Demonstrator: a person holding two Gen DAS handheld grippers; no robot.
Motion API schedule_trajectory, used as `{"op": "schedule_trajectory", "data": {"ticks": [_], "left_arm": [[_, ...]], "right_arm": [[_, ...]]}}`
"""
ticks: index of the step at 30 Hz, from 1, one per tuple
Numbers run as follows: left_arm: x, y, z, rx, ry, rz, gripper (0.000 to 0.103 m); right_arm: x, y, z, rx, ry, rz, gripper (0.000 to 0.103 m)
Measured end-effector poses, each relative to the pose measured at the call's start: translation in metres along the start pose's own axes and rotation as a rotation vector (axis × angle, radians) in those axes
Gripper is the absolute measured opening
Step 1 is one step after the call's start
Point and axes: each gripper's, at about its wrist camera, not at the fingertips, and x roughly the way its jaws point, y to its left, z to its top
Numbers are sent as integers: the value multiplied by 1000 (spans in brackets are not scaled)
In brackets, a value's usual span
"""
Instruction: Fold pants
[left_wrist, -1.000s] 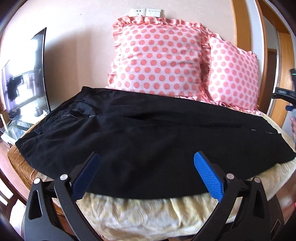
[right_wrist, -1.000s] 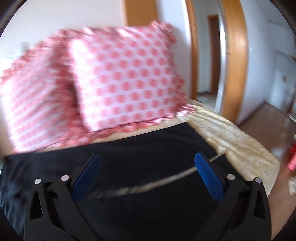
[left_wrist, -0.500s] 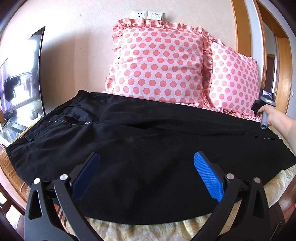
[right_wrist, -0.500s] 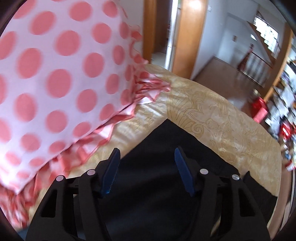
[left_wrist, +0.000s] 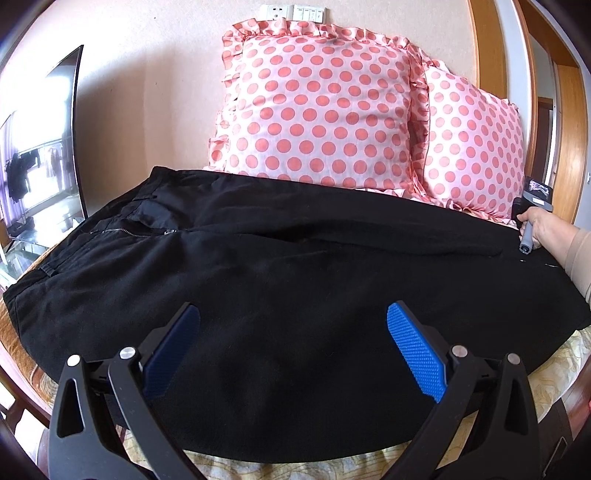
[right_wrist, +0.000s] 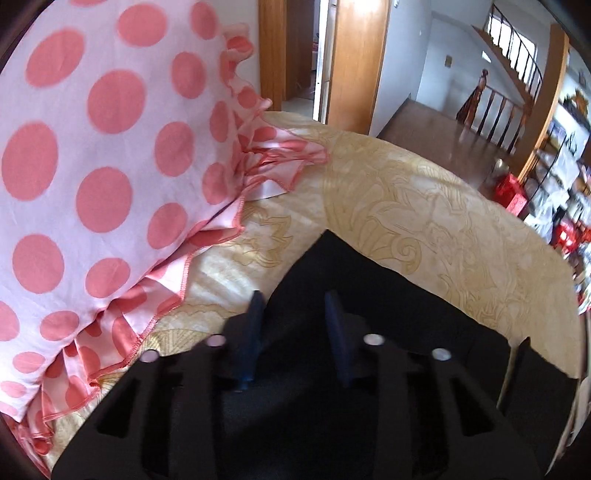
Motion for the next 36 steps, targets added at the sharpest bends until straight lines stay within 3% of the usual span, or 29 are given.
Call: {"op": "schedule_trajectory", "data": {"ticks": [2, 4, 11, 17, 20, 24, 29, 31, 36], "left_arm": [[0, 2, 0, -10, 3, -3, 101], [-1, 5, -1, -23, 2, -7, 101], [-13, 11, -3, -56, -14, -27, 101], [-28, 8, -6, -62, -46, -49, 101], [-32, 5, -5, -65, -55, -67, 101], [-34, -1, -3, -61, -65, -83, 101], [-39, -10, -3, -36, -76, -79, 101], [-42, -12, -3, -27, -82, -66, 101], [-41, -9, -3, -35, -75, -54, 101]], "right_arm": [[-2, -9, -1, 33, 1, 52, 16], [-4, -28, -1, 104, 5, 179, 6], [-51, -88, -15, 165, -89, 500, 4], [-112, -173, -76, 158, -164, 732, 4], [-118, -213, -112, 173, -132, 760, 3], [-100, -240, -142, 223, -23, 751, 4], [-96, -243, -143, 259, 67, 761, 9], [-94, -244, -143, 275, 101, 767, 24], [-92, -251, -147, 319, 128, 796, 25]]}}
